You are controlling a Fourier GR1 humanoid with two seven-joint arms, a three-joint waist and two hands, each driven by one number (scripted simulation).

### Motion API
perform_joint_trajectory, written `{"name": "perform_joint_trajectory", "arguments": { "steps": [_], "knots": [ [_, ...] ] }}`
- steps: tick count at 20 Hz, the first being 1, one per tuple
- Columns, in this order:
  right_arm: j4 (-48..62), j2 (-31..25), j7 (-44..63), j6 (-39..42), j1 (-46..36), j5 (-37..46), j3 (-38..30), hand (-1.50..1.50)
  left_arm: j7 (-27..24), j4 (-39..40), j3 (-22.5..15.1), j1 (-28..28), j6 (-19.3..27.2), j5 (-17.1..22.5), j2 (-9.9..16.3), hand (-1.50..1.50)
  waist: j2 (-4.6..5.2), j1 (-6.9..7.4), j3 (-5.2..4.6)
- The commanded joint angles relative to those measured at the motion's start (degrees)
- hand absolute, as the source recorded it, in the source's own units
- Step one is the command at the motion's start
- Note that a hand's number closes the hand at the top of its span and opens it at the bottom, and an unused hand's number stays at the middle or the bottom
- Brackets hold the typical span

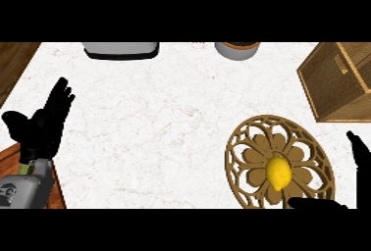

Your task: Pick the lemon from the placemat and place it in the basket

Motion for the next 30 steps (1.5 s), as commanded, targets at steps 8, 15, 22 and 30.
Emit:
{"name": "perform_joint_trajectory", "arguments": {
  "steps": [8,15,22,30],
  "knots": [
    [8.30,10.36,-5.69,-7.79,6.06,12.66,4.95,-1.50,-4.22,6.63,2.61,-1.22,-2.53,-1.79,-2.35,0.00,0.08,-0.01,0.07],
    [9.57,13.14,-9.06,-10.55,8.30,17.88,5.32,-1.50,-2.62,4.10,6.36,-0.69,-5.95,-0.84,-0.91,0.00,0.02,0.08,0.07],
    [13.95,13.82,-14.70,-12.52,7.98,14.92,2.08,-1.50,-0.11,-0.87,3.03,0.87,-2.81,-6.00,-6.03,0.00,0.02,0.12,0.08],
    [17.39,16.76,-9.24,-8.61,0.75,17.65,0.60,-1.50,0.04,4.36,9.32,-4.47,-8.59,-2.55,-1.94,0.00,0.09,0.19,0.06]
  ]
}}
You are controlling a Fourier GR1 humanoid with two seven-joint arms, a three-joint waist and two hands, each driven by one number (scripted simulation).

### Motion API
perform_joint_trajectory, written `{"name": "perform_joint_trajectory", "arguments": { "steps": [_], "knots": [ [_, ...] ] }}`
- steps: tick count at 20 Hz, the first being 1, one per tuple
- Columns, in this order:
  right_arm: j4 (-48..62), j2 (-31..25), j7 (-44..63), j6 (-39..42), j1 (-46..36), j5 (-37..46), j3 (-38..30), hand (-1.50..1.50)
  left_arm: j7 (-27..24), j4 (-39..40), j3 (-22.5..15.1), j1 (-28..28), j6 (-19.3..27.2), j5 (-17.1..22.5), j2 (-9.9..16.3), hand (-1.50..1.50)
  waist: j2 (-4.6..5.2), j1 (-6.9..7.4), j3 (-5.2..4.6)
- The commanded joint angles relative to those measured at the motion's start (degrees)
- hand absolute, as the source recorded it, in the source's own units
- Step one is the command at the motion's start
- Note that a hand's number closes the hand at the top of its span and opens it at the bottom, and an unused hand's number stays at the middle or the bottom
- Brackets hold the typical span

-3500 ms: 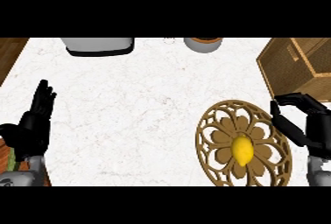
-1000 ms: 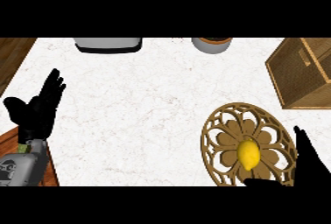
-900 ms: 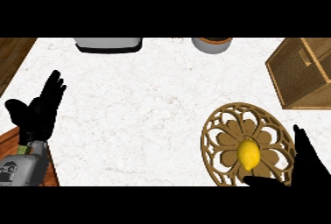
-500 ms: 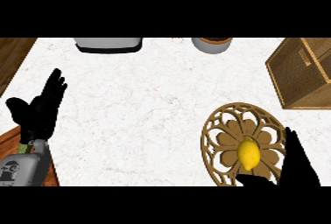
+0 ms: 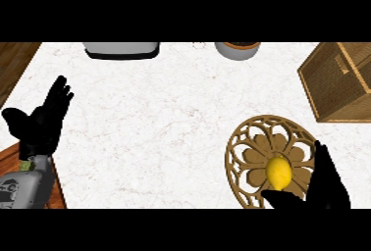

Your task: Pick the lemon from the placemat and place it in the basket

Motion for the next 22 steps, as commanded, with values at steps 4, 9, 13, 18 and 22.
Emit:
{"name": "perform_joint_trajectory", "arguments": {
  "steps": [4,9,13,18,22],
  "knots": [
    [4.93,-1.61,-2.47,0.16,-0.15,-2.01,-4.68,-1.50,-0.02,-1.27,0.33,1.50,-0.82,-1.62,-0.79,0.00,-0.01,0.05,0.00],
    [10.47,3.01,-1.98,-4.85,-1.34,3.21,-0.82,-1.50,1.20,-2.10,-0.22,1.00,0.90,-4.07,-2.60,0.00,-0.01,0.06,0.00],
    [10.27,0.78,-3.52,-1.73,-2.53,-0.18,-4.31,-1.50,-0.44,-1.97,2.10,1.70,-2.77,-1.72,-1.95,0.00,-0.02,0.07,0.00],
    [11.22,2.71,-2.37,-2.42,-2.30,2.20,-2.17,-1.50,5.59,-4.45,0.22,-1.30,-0.01,-4.45,-3.80,0.00,-0.02,0.01,0.00],
    [21.48,1.29,-7.85,-7.09,-5.51,-1.83,-8.20,-1.50,2.12,-3.45,3.10,1.57,-2.55,-2.43,-2.15,0.00,0.02,0.28,0.02]
  ]
}}
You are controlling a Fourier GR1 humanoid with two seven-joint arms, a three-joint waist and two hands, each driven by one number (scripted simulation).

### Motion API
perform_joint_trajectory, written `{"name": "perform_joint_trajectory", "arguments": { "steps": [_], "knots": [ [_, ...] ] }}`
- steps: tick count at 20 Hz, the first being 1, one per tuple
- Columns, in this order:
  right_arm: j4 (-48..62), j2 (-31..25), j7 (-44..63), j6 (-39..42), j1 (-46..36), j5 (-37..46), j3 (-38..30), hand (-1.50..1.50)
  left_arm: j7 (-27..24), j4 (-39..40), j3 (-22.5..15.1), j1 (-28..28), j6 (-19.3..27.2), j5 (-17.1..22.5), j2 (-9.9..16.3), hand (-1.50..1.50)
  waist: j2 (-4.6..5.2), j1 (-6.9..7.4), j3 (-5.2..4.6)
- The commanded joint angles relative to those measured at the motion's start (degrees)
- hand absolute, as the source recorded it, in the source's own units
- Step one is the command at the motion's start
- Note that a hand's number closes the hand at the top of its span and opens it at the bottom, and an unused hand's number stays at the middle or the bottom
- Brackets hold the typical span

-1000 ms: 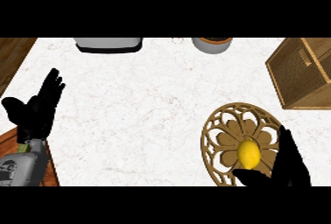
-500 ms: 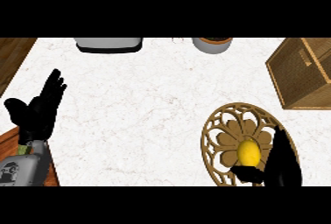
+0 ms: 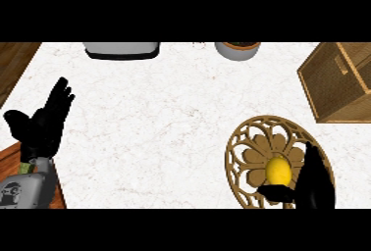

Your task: Pick the lemon from the placemat and place it in the basket

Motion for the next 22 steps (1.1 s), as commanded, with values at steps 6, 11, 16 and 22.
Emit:
{"name": "perform_joint_trajectory", "arguments": {
  "steps": [6,11,16,22],
  "knots": [
    [3.09,-1.53,-5.14,3.94,0.72,-5.94,-0.31,1.50,1.45,-0.68,1.60,-0.40,-1.84,1.05,0.82,0.00,0.17,-0.02,0.21],
    [11.28,0.81,-6.85,2.01,-2.37,-3.08,2.90,1.50,0.74,1.80,-0.18,-2.04,0.09,-0.83,-1.55,0.00,0.29,0.11,0.22],
    [11.58,-1.51,-12.26,0.56,-0.63,-6.91,-0.21,1.50,0.84,0.10,0.42,-0.58,-1.12,-0.59,-0.24,0.00,0.19,0.33,0.25],
    [5.92,-11.16,-36.01,15.93,3.71,-13.56,15.96,1.50,-0.20,1.41,-0.16,-2.13,-2.33,0.17,-0.64,0.00,0.20,3.29,0.68]
  ]
}}
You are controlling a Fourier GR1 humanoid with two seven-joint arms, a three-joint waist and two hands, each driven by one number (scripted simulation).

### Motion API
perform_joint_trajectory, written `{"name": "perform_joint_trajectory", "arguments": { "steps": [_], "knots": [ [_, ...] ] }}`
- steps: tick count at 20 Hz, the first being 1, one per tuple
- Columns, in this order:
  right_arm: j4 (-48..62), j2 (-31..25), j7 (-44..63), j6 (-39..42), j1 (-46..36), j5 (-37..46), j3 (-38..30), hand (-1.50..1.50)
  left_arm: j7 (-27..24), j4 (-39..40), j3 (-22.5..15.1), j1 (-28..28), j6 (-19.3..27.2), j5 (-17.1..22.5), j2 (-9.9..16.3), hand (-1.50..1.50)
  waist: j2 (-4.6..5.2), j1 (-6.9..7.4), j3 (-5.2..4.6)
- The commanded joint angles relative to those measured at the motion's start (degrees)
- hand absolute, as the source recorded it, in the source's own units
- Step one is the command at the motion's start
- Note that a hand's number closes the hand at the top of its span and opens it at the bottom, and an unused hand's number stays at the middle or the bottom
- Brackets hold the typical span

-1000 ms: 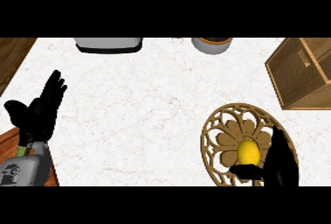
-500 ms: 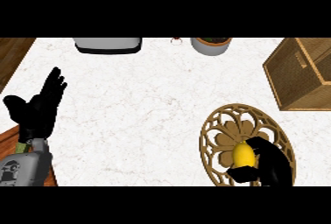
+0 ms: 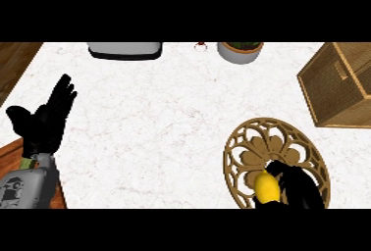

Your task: Pick the lemon from the placemat and place it in the basket

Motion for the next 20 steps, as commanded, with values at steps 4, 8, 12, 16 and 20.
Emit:
{"name": "perform_joint_trajectory", "arguments": {
  "steps": [4,8,12,16,20],
  "knots": [
    [2.43,-11.02,-29.02,8.44,4.97,-4.81,14.15,1.50,0.02,-0.16,-0.97,-0.15,-0.07,-0.10,-0.91,0.00,1.22,1.60,2.11],
    [3.22,-14.08,-44.65,6.51,8.48,-13.34,11.74,1.50,-0.23,0.91,-0.26,-1.10,1.21,-0.63,-0.98,0.00,1.38,-0.88,2.02],
    [2.97,-17.52,-61.07,6.50,12.39,-25.04,5.27,1.50,-0.60,0.40,1.18,0.54,0.31,0.03,0.66,0.00,1.02,-1.69,1.93],
    [2.60,-20.46,-73.45,12.18,14.31,-38.12,-2.47,1.50,-1.09,0.92,1.80,1.49,-0.14,0.81,0.58,0.00,1.05,-1.86,1.73],
    [-3.99,-26.81,-74.35,20.59,18.68,-48.95,-10.92,1.50,0.13,-1.70,-0.10,1.79,2.16,-1.58,-0.87,0.00,1.06,-1.61,1.58]
  ]
}}
